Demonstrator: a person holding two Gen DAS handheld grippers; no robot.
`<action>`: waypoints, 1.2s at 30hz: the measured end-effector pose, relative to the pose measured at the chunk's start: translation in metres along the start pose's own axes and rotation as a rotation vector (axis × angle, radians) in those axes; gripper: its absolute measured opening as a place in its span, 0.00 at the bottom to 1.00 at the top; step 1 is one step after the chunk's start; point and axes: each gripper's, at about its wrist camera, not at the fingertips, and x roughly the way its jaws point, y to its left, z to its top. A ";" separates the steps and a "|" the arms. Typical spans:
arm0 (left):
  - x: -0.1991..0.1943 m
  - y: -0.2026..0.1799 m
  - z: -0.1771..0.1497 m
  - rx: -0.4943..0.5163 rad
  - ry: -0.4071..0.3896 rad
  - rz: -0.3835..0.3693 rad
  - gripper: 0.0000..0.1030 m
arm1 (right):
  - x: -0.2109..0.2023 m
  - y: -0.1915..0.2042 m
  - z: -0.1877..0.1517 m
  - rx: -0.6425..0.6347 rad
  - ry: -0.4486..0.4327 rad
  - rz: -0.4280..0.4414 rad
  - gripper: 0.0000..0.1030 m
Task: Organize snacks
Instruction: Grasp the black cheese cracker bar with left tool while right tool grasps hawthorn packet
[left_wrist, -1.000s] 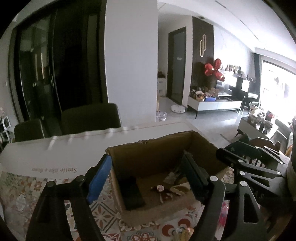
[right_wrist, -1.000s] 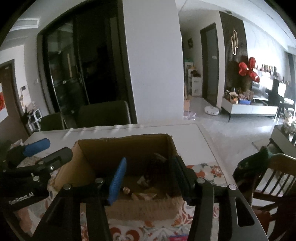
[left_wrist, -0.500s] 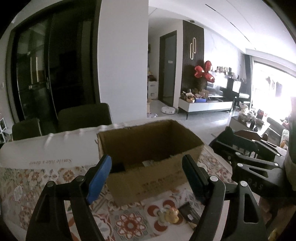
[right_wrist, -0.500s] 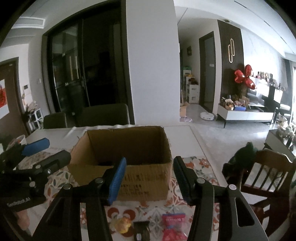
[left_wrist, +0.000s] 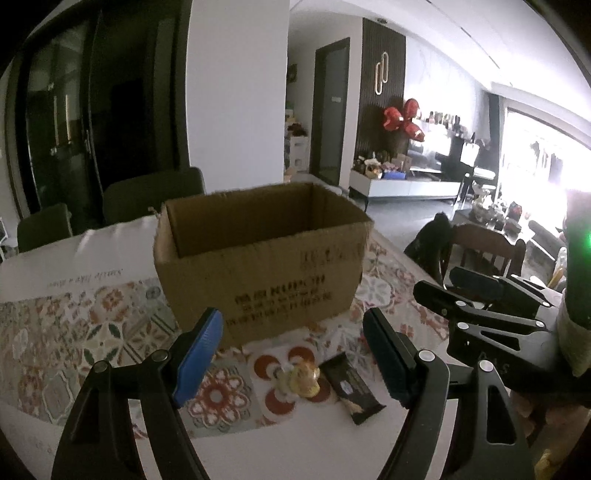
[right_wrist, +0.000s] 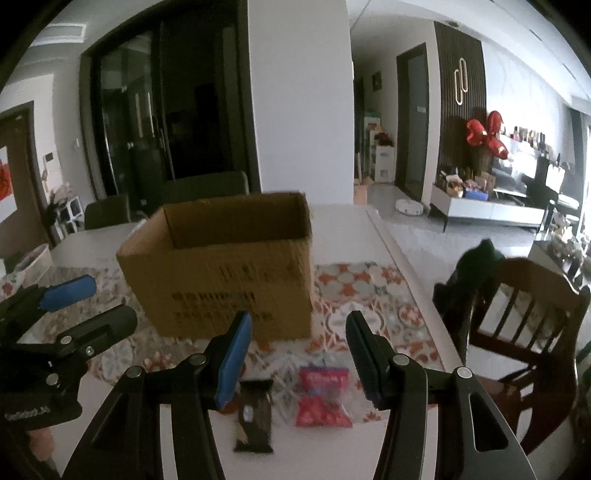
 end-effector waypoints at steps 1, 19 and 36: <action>0.002 -0.002 -0.003 -0.008 0.009 0.000 0.76 | 0.002 -0.002 -0.002 0.001 0.010 0.000 0.52; 0.062 -0.043 -0.065 -0.142 0.220 0.012 0.63 | 0.044 -0.040 -0.037 0.056 0.180 0.065 0.52; 0.103 -0.064 -0.085 -0.181 0.295 0.033 0.55 | 0.093 -0.035 -0.064 0.049 0.323 0.087 0.51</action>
